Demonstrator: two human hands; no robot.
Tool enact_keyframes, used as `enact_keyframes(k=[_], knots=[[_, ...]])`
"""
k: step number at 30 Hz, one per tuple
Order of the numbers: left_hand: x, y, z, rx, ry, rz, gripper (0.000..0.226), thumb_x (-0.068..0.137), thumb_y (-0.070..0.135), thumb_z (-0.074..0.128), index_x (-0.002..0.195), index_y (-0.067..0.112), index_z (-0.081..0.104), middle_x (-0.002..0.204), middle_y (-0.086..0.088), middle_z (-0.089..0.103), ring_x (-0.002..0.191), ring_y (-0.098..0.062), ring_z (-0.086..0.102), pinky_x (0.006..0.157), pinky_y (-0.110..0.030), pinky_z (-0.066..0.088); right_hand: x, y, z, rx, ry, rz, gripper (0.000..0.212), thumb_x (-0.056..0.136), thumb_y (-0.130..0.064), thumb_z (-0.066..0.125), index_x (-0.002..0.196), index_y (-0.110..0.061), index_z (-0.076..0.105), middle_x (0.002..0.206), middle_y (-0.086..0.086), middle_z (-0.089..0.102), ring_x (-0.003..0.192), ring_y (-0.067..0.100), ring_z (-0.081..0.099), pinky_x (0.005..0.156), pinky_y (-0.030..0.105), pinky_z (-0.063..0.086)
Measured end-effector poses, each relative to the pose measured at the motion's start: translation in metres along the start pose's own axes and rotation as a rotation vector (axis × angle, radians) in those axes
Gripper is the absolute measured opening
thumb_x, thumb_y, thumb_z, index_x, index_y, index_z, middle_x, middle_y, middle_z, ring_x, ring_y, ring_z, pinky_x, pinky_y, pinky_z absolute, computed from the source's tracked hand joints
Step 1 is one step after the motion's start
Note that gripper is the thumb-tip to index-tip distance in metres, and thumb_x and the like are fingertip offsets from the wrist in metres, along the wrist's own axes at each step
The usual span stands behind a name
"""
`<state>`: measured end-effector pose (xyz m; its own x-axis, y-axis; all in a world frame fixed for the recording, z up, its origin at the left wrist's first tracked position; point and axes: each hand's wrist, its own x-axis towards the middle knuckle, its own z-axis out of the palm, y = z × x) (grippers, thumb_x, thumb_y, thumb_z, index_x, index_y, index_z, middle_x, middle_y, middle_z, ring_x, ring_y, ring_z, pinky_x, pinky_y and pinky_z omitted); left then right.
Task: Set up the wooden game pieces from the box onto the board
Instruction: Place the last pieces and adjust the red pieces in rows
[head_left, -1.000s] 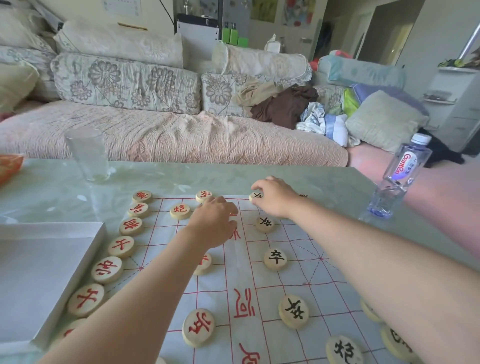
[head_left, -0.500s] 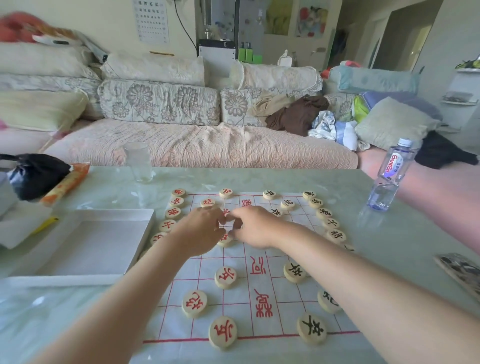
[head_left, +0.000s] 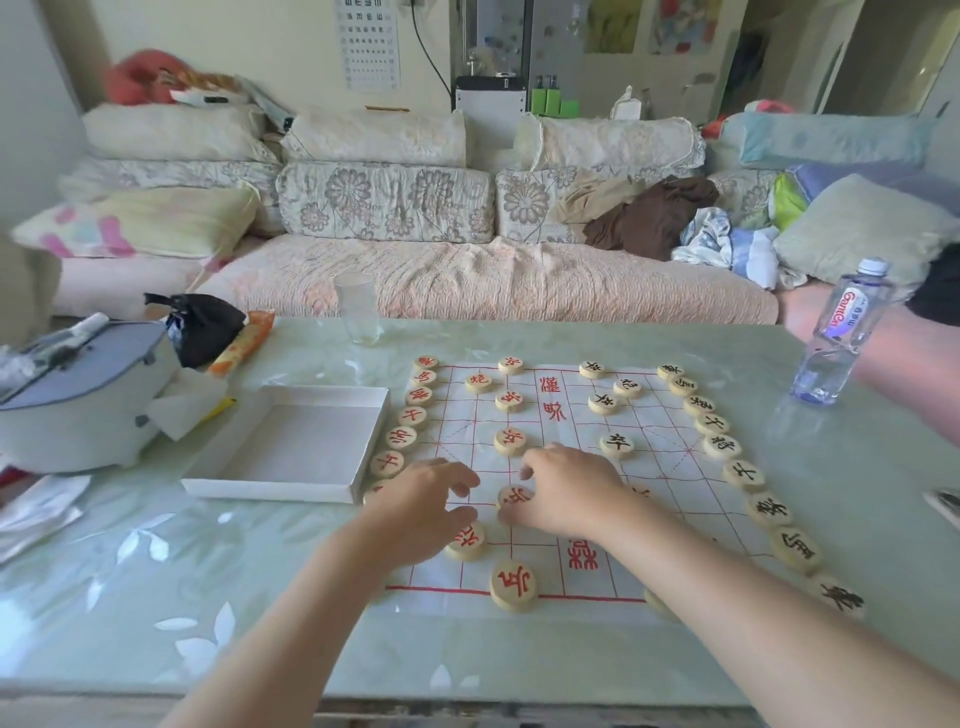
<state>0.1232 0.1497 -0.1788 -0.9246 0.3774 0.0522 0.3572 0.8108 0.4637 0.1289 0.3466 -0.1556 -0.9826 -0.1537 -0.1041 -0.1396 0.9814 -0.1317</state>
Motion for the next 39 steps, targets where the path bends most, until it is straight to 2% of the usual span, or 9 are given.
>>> enact_keyframes(k=[5, 10, 12, 16, 19, 23, 28, 36, 39], knots=[[0.010, 0.008, 0.005, -0.038, -0.020, 0.006, 0.036, 0.090, 0.034, 0.061, 0.125, 0.035, 0.054, 0.113, 0.017, 0.058, 0.097, -0.006, 0.056, 0.079, -0.020, 0.046, 0.009, 0.005, 0.015, 0.022, -0.006, -0.010, 0.050, 0.079, -0.069, 0.056, 0.106, -0.028, 0.059, 0.109, -0.007, 0.059, 0.098, 0.017, 0.059, 0.079, 0.035, 0.047], [0.026, 0.011, 0.012, -0.109, -0.051, 0.010, 0.045, 0.088, 0.027, 0.064, 0.130, 0.033, 0.049, 0.119, 0.015, 0.058, 0.101, -0.005, 0.053, 0.081, -0.018, 0.042, 0.019, 0.016, 0.018, 0.279, -0.088, -0.107, 0.051, 0.088, -0.047, 0.064, 0.135, -0.029, 0.053, 0.127, -0.008, 0.055, 0.117, 0.014, 0.055, 0.089, 0.025, 0.042], [0.032, 0.010, 0.017, -0.124, -0.075, 0.005, 0.047, 0.086, 0.025, 0.067, 0.128, 0.033, 0.047, 0.119, 0.014, 0.058, 0.102, -0.006, 0.053, 0.080, -0.019, 0.041, 0.024, 0.020, 0.020, 0.296, -0.073, -0.114, 0.058, 0.083, -0.048, 0.068, 0.136, -0.031, 0.051, 0.127, -0.011, 0.053, 0.116, 0.012, 0.053, 0.088, 0.024, 0.041], [0.039, 0.013, 0.025, -0.088, -0.088, 0.010, 0.050, 0.081, 0.035, 0.074, 0.124, 0.030, 0.049, 0.114, 0.016, 0.060, 0.102, -0.008, 0.053, 0.086, -0.026, 0.047, 0.025, 0.023, 0.024, 0.273, -0.031, -0.073, 0.058, 0.077, -0.055, 0.068, 0.129, -0.032, 0.056, 0.125, -0.012, 0.052, 0.110, 0.011, 0.055, 0.093, 0.031, 0.047], [0.041, 0.012, 0.024, -0.035, -0.066, 0.023, 0.050, 0.079, 0.039, 0.074, 0.123, 0.030, 0.051, 0.108, 0.018, 0.057, 0.098, -0.008, 0.049, 0.080, -0.027, 0.045, 0.029, 0.027, 0.026, 0.294, -0.046, -0.084, 0.046, 0.083, -0.045, 0.070, 0.125, -0.032, 0.061, 0.123, -0.009, 0.057, 0.107, 0.012, 0.056, 0.087, 0.027, 0.046], [0.040, 0.007, 0.022, 0.006, -0.075, 0.040, 0.047, 0.081, 0.042, 0.071, 0.124, 0.030, 0.055, 0.107, 0.016, 0.059, 0.093, -0.007, 0.047, 0.074, -0.021, 0.040, 0.032, 0.031, 0.025, 0.320, -0.093, -0.127, 0.045, 0.082, -0.034, 0.068, 0.126, -0.037, 0.061, 0.121, -0.010, 0.059, 0.098, 0.010, 0.054, 0.078, 0.023, 0.043], [0.037, 0.005, 0.025, 0.062, -0.049, 0.043, 0.042, 0.082, 0.053, 0.064, 0.120, 0.035, 0.059, 0.103, 0.015, 0.060, 0.097, -0.010, 0.050, 0.080, -0.025, 0.043, 0.027, 0.028, 0.025, 0.318, -0.076, -0.125, 0.030, 0.083, -0.041, 0.070, 0.112, -0.034, 0.067, 0.111, -0.009, 0.057, 0.102, 0.013, 0.056, 0.089, 0.032, 0.049], [0.034, 0.008, 0.026, 0.086, -0.049, 0.048, 0.043, 0.083, 0.053, 0.063, 0.121, 0.034, 0.058, 0.107, 0.013, 0.060, 0.101, -0.012, 0.049, 0.086, -0.028, 0.044, 0.024, 0.026, 0.026, 0.285, -0.074, -0.135, 0.039, 0.084, -0.038, 0.069, 0.122, -0.036, 0.063, 0.115, -0.008, 0.053, 0.108, 0.014, 0.054, 0.093, 0.032, 0.046], [0.032, 0.009, 0.023, 0.085, -0.045, 0.041, 0.046, 0.083, 0.053, 0.063, 0.123, 0.032, 0.054, 0.107, 0.014, 0.059, 0.100, -0.011, 0.048, 0.084, -0.026, 0.042, 0.021, 0.025, 0.022, 0.278, -0.082, -0.124, 0.050, 0.085, -0.040, 0.068, 0.133, -0.031, 0.057, 0.125, -0.006, 0.051, 0.117, 0.017, 0.053, 0.098, 0.033, 0.045]])
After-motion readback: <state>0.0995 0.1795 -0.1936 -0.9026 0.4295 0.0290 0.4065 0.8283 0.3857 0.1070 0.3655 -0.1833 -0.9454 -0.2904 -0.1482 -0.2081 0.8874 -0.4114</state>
